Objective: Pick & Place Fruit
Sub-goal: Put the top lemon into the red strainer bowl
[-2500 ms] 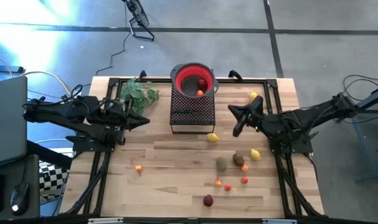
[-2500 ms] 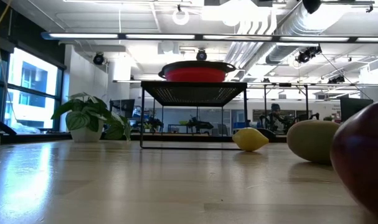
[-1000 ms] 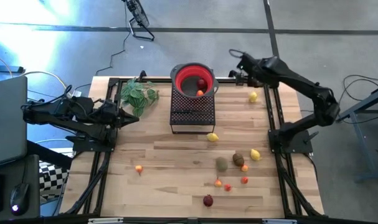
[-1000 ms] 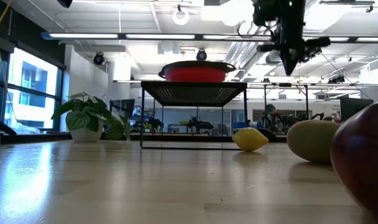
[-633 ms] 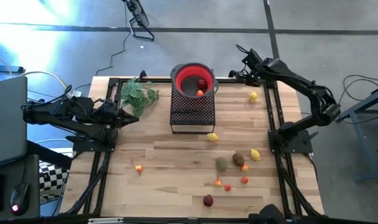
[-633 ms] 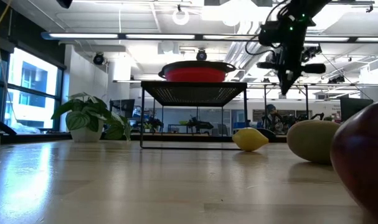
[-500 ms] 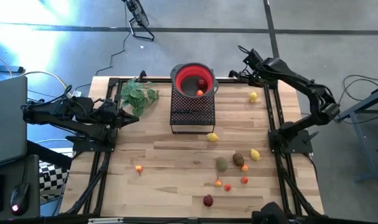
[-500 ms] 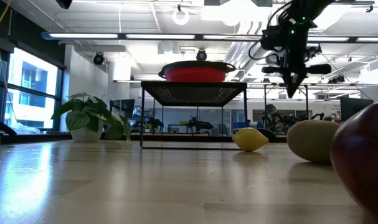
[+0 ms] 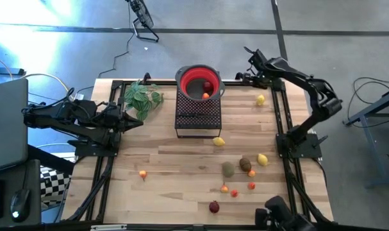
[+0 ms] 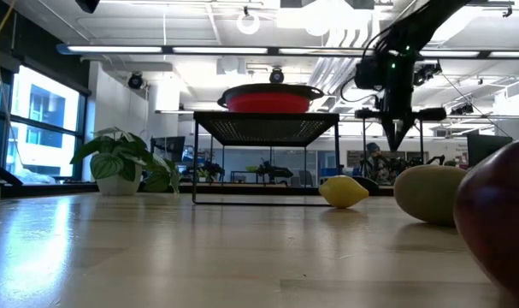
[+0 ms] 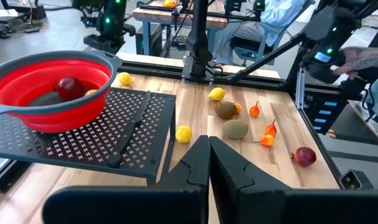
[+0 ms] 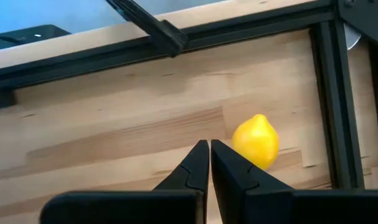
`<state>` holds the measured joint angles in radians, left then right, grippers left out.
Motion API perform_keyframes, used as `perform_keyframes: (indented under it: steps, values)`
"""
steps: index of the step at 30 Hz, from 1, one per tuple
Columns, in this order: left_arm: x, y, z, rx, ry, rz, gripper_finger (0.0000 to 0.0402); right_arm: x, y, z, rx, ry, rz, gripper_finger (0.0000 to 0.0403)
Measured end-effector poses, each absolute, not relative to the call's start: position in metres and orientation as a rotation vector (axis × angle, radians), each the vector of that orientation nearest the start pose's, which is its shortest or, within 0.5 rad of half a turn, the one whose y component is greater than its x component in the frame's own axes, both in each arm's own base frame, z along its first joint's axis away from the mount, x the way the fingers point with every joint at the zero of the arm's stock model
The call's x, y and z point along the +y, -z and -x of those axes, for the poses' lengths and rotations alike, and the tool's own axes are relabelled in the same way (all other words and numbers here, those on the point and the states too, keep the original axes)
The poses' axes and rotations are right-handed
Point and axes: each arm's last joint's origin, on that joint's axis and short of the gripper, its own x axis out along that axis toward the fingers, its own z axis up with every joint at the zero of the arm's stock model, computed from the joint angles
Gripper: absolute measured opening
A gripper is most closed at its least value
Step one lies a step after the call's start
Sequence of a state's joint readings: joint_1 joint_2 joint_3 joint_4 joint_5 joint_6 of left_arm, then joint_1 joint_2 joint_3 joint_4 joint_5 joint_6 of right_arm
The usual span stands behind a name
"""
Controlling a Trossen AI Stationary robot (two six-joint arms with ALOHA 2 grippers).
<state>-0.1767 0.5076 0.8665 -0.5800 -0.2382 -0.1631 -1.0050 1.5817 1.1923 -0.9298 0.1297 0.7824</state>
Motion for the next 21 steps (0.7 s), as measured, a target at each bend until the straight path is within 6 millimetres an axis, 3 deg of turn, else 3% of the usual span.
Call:
perform_keyframes:
  steps: [8,17,21]
  values:
    - [-0.009,-0.353,-0.091,0.21,-0.079,0.117,0.0,-0.26,-0.214,-0.159,0.93,1.5,-1.218,0.0037]
    - [-0.009,-0.353,-0.091,0.21,-0.079,0.117,0.0,-0.252,-0.209,-0.151,1.031,1.651,-1.231,0.0153]
    - [-0.009,-0.353,-0.091,0.21,-0.079,0.117,0.0,-0.252,-0.209,-0.151,1.034,1.656,-1.234,0.0183]
